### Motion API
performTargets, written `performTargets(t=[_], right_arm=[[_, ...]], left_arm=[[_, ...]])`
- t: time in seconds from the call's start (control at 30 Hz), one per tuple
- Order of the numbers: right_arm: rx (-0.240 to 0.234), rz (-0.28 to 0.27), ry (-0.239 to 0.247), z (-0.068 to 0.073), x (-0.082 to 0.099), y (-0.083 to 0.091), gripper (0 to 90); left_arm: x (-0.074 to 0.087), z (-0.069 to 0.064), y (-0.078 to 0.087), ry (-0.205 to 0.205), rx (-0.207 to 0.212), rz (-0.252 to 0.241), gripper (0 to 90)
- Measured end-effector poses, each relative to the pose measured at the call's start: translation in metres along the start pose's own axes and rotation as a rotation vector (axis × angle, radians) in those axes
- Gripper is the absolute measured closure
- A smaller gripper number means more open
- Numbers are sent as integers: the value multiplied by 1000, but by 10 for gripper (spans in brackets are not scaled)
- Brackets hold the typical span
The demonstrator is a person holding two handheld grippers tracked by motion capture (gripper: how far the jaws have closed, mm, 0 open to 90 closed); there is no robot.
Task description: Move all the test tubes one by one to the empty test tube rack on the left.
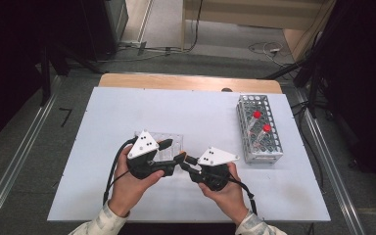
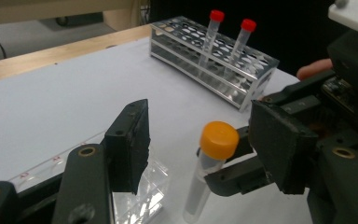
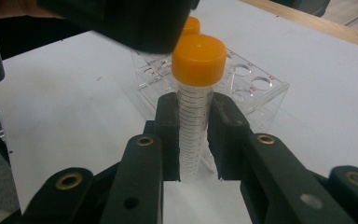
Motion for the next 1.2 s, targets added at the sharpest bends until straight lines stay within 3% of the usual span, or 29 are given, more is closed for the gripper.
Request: performTargets(t=[0.6,0.8,1.0,1.1,1.2], right_arm=[[-20,-17,5,6,-7,0,724],[-26,-20,4,7,-8,1,716],[-58,-26,-11,7,-8,5,463],[-56,-34,-15,6,-7,9,389],[-36,-41,-13,2,-5,15,370]], left_arm=[[5,-5,-5,-37,17,30,694],[4,-5,-4,-41,20,34,709],[1,-4,0,-38,19,27,711],[-1,-2,3,-31,16,19,710],[-3,1,7,-21,6,12,711]])
Point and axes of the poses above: each handheld gripper's, and its own axes: y roughly backward along the jaws, x roughly out of its underside, z roughly to its left, the point moved 2 cm from there along -y, roughly forward along the jaws, and after that the axes turned 2 degrees about -z, right-handed, at the moved point
